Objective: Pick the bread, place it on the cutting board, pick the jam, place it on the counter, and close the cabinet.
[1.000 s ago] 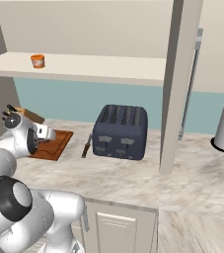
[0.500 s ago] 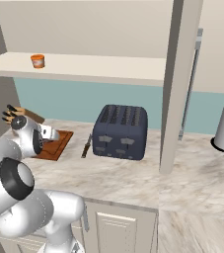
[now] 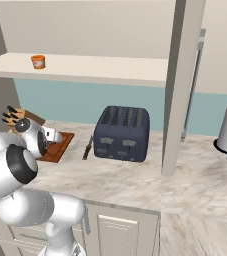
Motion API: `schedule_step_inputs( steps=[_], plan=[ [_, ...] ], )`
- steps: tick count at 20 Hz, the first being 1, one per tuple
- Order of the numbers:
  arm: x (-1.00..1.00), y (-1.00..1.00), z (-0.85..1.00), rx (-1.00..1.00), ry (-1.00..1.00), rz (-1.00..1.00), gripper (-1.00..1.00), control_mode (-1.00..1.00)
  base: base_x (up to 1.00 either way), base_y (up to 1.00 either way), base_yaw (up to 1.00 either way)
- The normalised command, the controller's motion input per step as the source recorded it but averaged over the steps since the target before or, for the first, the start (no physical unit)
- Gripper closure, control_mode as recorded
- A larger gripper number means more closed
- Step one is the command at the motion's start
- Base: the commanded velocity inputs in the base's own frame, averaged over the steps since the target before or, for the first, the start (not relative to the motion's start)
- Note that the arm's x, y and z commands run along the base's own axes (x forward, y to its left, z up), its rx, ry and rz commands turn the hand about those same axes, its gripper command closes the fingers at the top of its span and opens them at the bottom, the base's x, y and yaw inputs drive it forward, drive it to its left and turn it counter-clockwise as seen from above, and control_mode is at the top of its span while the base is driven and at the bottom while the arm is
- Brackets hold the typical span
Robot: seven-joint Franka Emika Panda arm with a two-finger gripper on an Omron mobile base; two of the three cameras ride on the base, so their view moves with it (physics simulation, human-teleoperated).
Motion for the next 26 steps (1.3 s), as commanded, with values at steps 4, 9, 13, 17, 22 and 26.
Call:
schedule_step_inputs(
  steps=[4, 9, 13, 17, 22, 26],
  plan=[
    [0.16, 0.04, -0.12, 0.0, 0.0, 0.0, 1.0, -1.0, 0.0, 0.0, 0.0],
    [0.11, 0.0, -0.12, 0.0, 0.0, 0.0, 1.0, -1.0, 0.0, 0.0, 0.0],
    [0.06, 0.0, -0.18, 0.0, 0.0, 0.0, 1.0, -1.0, 0.0, 0.0, 0.0],
    [0.0, 0.0, -0.2, 0.0, 0.0, 0.0, 1.0, -1.0, 0.0, 0.0, 0.0],
    [0.0, 0.0, -0.18, 0.0, 0.0, 0.0, 1.0, -1.0, 0.0, 0.0, 0.0],
    [0.04, 0.0, -0.06, 0.0, 0.0, 0.0, 1.0, -1.0, 0.0, 0.0, 0.0]
  ],
)
